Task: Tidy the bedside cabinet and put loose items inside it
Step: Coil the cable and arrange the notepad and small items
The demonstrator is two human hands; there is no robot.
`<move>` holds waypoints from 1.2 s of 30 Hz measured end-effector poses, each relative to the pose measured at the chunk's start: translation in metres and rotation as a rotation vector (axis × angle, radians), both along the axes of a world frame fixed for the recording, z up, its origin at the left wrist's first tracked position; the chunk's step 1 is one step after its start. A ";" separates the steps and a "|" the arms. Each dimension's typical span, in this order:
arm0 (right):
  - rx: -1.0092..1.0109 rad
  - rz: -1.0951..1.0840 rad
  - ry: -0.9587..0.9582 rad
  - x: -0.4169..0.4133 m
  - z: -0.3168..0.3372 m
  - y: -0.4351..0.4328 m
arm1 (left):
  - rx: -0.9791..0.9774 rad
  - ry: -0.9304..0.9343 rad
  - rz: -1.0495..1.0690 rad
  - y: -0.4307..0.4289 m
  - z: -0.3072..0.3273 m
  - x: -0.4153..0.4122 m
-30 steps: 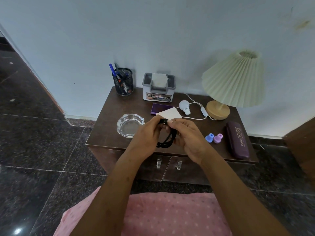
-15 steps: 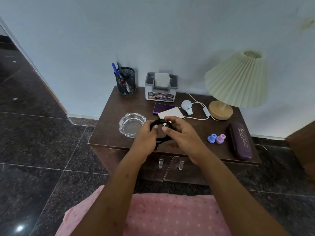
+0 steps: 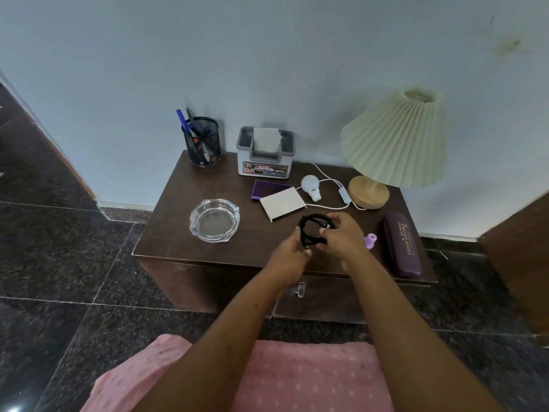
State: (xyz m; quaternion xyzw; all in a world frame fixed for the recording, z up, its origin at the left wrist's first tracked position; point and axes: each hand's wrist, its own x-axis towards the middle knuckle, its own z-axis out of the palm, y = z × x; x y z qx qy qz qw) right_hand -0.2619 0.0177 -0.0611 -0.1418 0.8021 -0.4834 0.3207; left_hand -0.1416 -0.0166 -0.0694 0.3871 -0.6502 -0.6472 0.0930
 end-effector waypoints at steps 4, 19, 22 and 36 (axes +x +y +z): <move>0.262 0.155 0.279 -0.008 -0.004 0.002 | -0.245 -0.207 -0.189 0.002 -0.009 -0.012; 0.524 0.601 0.787 0.014 0.001 -0.003 | -0.570 -0.414 -0.446 -0.003 -0.030 -0.010; 0.561 0.608 0.861 0.014 -0.005 -0.004 | -0.566 -0.423 -0.430 -0.009 -0.028 -0.009; 0.461 0.826 1.137 0.003 -0.027 -0.079 | -0.595 -0.640 -0.154 -0.079 0.028 0.044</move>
